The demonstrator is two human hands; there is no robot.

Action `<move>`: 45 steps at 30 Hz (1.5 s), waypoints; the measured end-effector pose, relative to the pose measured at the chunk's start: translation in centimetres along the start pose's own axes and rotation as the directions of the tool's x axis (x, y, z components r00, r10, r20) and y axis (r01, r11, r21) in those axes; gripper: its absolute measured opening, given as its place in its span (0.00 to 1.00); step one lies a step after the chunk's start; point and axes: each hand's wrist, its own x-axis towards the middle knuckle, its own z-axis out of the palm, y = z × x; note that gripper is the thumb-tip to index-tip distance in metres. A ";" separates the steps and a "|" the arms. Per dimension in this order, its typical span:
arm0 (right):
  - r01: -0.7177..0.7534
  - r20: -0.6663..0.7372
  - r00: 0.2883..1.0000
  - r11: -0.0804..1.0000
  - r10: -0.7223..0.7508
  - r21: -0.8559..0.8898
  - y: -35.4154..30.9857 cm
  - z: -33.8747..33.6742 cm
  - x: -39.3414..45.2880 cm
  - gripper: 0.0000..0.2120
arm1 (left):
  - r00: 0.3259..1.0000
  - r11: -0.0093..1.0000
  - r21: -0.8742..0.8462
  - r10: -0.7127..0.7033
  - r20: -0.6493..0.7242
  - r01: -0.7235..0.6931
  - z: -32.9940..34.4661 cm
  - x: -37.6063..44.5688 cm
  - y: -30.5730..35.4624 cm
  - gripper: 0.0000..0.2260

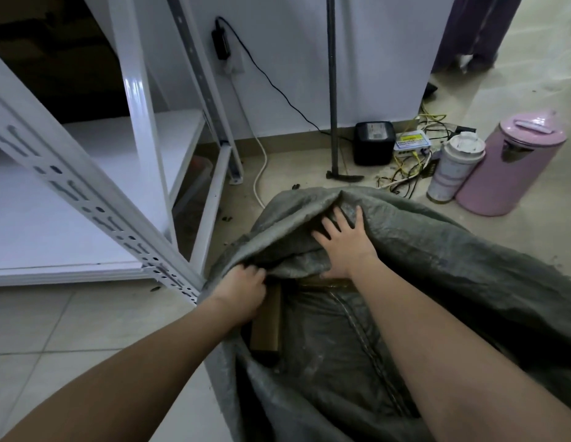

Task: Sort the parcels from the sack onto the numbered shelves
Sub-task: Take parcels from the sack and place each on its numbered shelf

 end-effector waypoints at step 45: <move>-0.430 0.493 0.870 -0.460 0.019 0.777 -6.1 2.7 -7.9 0.32 | 0.954 -0.168 -0.977 -0.244 0.172 0.133 -0.4 1.1 8.4 0.26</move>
